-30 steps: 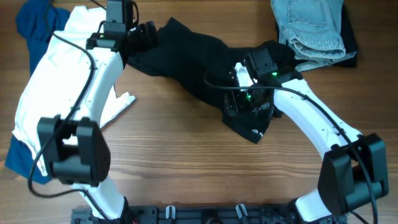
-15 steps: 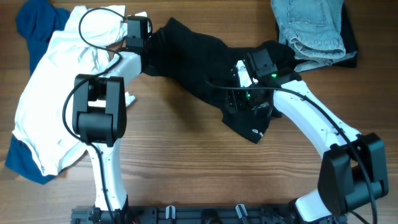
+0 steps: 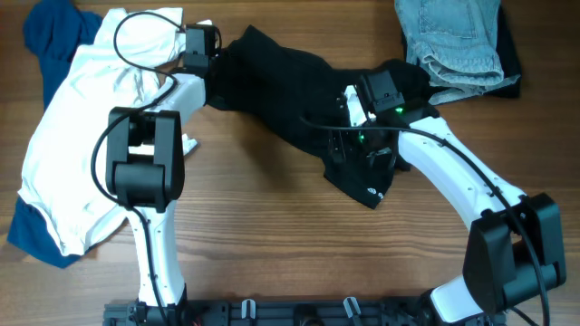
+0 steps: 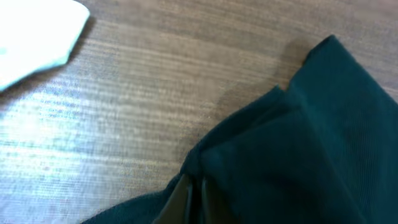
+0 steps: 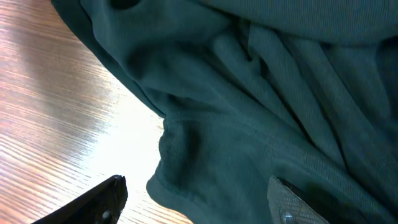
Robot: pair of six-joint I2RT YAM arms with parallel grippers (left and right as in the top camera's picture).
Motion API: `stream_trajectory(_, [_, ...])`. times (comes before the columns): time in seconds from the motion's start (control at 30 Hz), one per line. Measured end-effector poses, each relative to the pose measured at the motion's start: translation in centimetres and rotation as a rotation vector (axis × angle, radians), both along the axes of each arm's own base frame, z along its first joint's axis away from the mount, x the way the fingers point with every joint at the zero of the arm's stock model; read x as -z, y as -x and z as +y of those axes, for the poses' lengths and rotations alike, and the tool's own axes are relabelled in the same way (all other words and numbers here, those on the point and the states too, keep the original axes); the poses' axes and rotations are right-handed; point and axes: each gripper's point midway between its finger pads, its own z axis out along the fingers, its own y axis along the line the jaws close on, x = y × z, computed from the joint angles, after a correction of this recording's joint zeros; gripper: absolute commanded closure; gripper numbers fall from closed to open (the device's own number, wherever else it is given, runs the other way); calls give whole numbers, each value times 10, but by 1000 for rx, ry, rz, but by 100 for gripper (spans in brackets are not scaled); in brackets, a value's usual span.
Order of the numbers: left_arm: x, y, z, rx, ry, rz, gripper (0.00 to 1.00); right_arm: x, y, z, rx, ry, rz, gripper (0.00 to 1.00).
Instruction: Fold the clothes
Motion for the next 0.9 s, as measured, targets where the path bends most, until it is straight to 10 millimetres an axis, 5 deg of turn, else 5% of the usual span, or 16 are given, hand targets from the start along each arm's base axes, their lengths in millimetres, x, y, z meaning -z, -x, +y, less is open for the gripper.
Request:
stream_trajectory(0.17, [-12,64,29,-40,-28,285,96,0,-2,0,1,-1,-9,23])
stream_trajectory(0.23, [-58,80,42,-64,-25,284,96,0,-2,0,1,0,-8,23])
stream_trajectory(0.3, [-134,102,47,-72,-18,214,96,0,0,-1,1,3,0,23])
stream_trajectory(0.4, [-213,124,47,-67,-5,90,96,2,5,-2,0,6,20,22])
stream_trajectory(0.47, [-217,141,48,-67,-9,132,96,2,9,0,-6,-6,37,23])
stream_trajectory(0.6, [-189,163,49,-67,-21,278,96,4,20,10,-66,-52,72,22])
stream_trajectory(0.83, [-188,163,49,-67,-22,281,96,41,73,41,-293,-18,112,21])
stream_trajectory(0.9, [-188,164,49,-67,-22,283,96,58,86,44,-331,-3,104,37])
